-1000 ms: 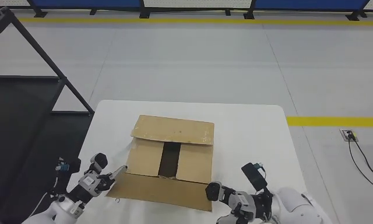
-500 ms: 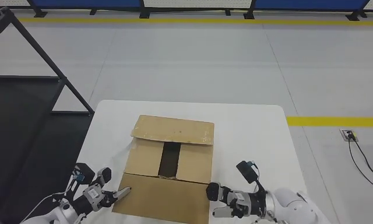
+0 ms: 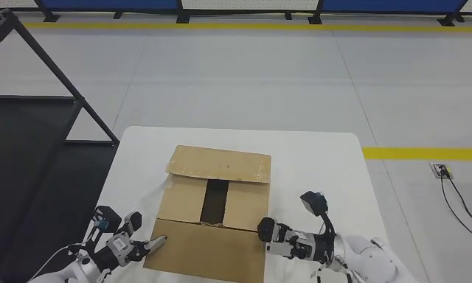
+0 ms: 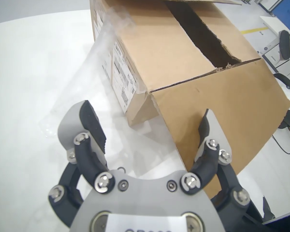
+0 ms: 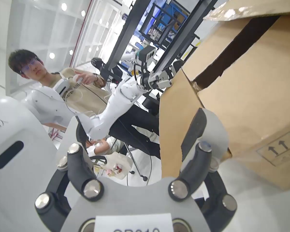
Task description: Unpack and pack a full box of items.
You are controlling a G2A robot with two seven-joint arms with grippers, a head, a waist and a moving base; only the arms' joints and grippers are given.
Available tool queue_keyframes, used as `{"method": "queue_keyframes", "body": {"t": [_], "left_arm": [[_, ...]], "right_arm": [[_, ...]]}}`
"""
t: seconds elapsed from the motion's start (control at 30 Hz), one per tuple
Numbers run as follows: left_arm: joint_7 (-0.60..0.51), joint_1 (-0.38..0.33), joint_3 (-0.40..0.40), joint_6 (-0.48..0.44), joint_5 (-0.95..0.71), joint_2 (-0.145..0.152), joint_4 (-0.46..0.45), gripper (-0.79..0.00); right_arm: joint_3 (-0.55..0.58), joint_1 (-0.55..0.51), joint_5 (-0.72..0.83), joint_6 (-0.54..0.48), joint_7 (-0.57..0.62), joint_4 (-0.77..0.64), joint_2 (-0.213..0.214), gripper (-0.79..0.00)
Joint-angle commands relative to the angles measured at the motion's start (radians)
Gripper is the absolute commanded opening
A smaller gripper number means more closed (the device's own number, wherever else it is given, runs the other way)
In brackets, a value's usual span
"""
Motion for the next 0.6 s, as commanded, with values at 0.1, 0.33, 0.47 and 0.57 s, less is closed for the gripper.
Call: {"method": "queue_keyframes", "body": {"t": [0.1, 0.33, 0.47, 0.57], "left_arm": [[0.0, 0.0, 0.0, 0.0, 0.0, 0.0, 0.0, 0.0], [0.0, 0.0, 0.0, 0.0, 0.0, 0.0, 0.0, 0.0], [0.0, 0.0, 0.0, 0.0, 0.0, 0.0, 0.0, 0.0], [0.0, 0.0, 0.0, 0.0, 0.0, 0.0, 0.0, 0.0]], "right_arm": [[-0.033, 0.084, -0.008, 0.144, -0.093, 0.054, -0.018, 0.0], [-0.088, 0.176, -0.076, 0.313, -0.197, 0.11, -0.042, 0.0], [-0.104, 0.198, -0.1, 0.334, -0.259, 0.121, -0.054, 0.0], [-0.108, 0.207, -0.119, 0.325, -0.321, 0.128, -0.063, 0.0]]}}
